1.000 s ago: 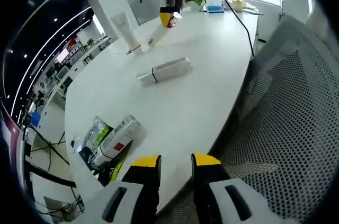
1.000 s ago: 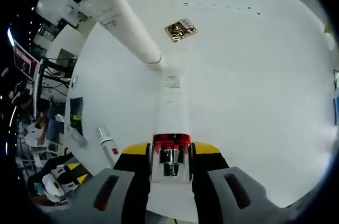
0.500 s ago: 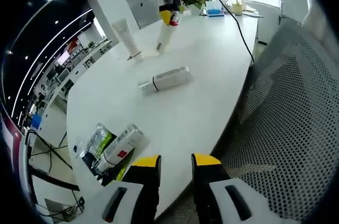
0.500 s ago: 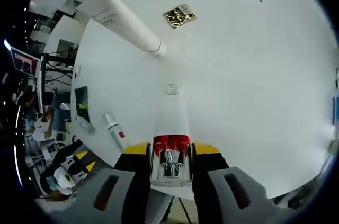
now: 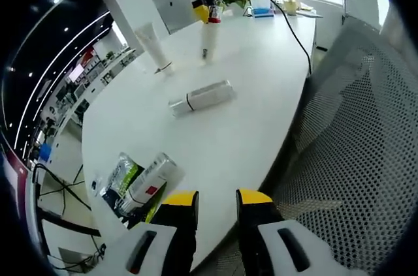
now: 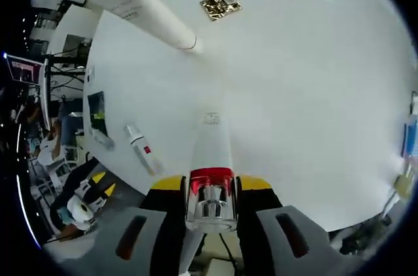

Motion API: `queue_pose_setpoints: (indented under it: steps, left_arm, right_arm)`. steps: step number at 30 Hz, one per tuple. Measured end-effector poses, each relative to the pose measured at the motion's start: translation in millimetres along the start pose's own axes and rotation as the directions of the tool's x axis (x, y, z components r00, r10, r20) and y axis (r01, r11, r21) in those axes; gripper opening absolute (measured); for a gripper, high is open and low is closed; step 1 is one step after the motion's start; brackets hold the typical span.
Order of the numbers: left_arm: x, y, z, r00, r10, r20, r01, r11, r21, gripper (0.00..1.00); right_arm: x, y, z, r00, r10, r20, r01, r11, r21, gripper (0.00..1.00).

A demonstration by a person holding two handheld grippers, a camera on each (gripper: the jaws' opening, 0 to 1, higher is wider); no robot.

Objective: Arrange the skincare products in the storage area until every visible bottle or jar stands upright without overlapping.

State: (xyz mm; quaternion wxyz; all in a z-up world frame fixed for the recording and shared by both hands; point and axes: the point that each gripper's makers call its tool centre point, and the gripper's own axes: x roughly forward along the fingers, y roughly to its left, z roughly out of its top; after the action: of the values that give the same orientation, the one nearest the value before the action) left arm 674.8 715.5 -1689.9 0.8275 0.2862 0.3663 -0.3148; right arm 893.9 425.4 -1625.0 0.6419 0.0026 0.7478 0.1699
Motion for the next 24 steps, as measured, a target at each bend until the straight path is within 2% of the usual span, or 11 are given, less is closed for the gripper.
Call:
queue_pose_setpoints:
  steps: [5, 12, 15, 24]
  left_arm:
    - [0.0, -0.5, 0.0, 1.000, 0.001, -0.001, -0.001, 1.000, 0.001, 0.23]
    - [1.1, -4.4, -0.1, 1.000, -0.012, -0.012, 0.012, 0.999, 0.031, 0.23]
    - [0.9, -4.7, -0.4, 1.000, -0.013, -0.016, 0.014, 0.999, 0.032, 0.23]
    - [1.6, -3.9, -1.3, 1.000, -0.013, -0.019, 0.013, 1.000, 0.026, 0.23]
  right_arm:
    - [-1.9, 4.1, -5.8, 0.999, -0.026, -0.033, 0.026, 1.000, -0.004, 0.26]
    - [-2.9, 6.5, -12.2, 0.992, -0.032, -0.126, 0.031, 0.999, -0.007, 0.26]
    - [-1.9, 1.4, -7.4, 0.986, -0.029, -0.164, 0.029, 1.000, -0.002, 0.26]
    - [-1.6, 8.8, -3.2, 0.979, -0.039, -0.199, 0.040, 0.999, 0.000, 0.27]
